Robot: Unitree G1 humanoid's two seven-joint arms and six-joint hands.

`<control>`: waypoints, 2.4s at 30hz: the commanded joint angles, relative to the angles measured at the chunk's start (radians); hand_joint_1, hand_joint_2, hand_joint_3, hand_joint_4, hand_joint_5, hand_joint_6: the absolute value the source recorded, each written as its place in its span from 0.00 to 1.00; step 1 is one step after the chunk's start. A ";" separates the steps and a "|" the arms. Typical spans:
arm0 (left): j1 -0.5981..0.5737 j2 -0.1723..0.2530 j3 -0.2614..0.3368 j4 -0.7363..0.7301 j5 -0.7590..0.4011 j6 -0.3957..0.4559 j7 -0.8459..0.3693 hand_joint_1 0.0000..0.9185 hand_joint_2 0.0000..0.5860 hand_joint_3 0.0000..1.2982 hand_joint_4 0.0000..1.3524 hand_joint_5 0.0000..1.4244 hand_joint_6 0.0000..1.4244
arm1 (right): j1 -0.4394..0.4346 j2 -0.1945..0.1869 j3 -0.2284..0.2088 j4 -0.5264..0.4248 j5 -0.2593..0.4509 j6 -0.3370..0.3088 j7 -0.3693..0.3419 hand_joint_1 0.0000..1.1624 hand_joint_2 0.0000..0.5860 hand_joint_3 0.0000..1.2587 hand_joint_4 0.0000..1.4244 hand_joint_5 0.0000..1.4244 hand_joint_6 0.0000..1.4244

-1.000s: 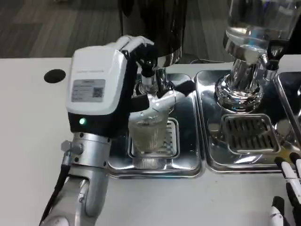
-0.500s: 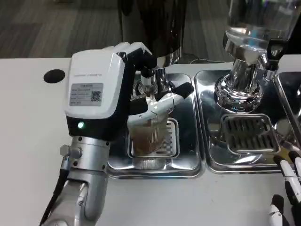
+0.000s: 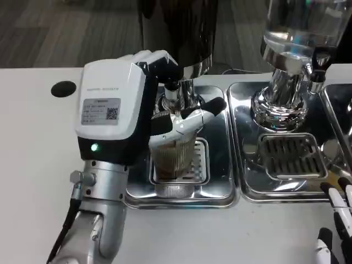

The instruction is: Grasp the cup under the faucet to collect the drink, then remove the cup.

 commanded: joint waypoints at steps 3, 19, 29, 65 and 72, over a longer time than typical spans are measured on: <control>0.016 0.006 0.000 0.019 0.006 0.000 -0.008 0.00 0.16 0.55 0.48 0.51 0.59 | -0.001 0.003 0.003 0.008 -0.001 -0.006 -0.009 0.00 0.94 0.07 0.00 0.00 0.08; 0.025 0.008 0.008 0.027 -0.001 -0.005 -0.007 0.00 0.16 0.55 0.48 0.51 0.59 | 0.001 0.003 0.003 0.014 0.000 -0.006 -0.009 0.02 0.95 0.07 0.00 0.00 0.08; 0.030 0.003 0.004 0.027 0.004 -0.001 -0.006 0.00 0.16 0.56 0.48 0.51 0.59 | -0.006 0.005 0.005 0.005 -0.002 -0.006 -0.004 0.06 0.97 0.08 0.00 0.00 0.08; 0.058 -0.012 0.007 -0.043 0.067 0.019 0.024 0.00 0.14 0.20 0.01 0.18 0.21 | 0.017 0.006 -0.010 0.022 0.018 -0.043 -0.022 0.09 0.97 0.08 0.00 0.00 0.08; 0.134 0.009 0.048 -0.107 0.053 -0.001 0.037 0.00 0.14 0.14 0.00 0.12 0.14 | 0.014 0.002 -0.012 0.023 0.019 -0.059 -0.024 0.10 0.92 0.08 0.00 0.00 0.07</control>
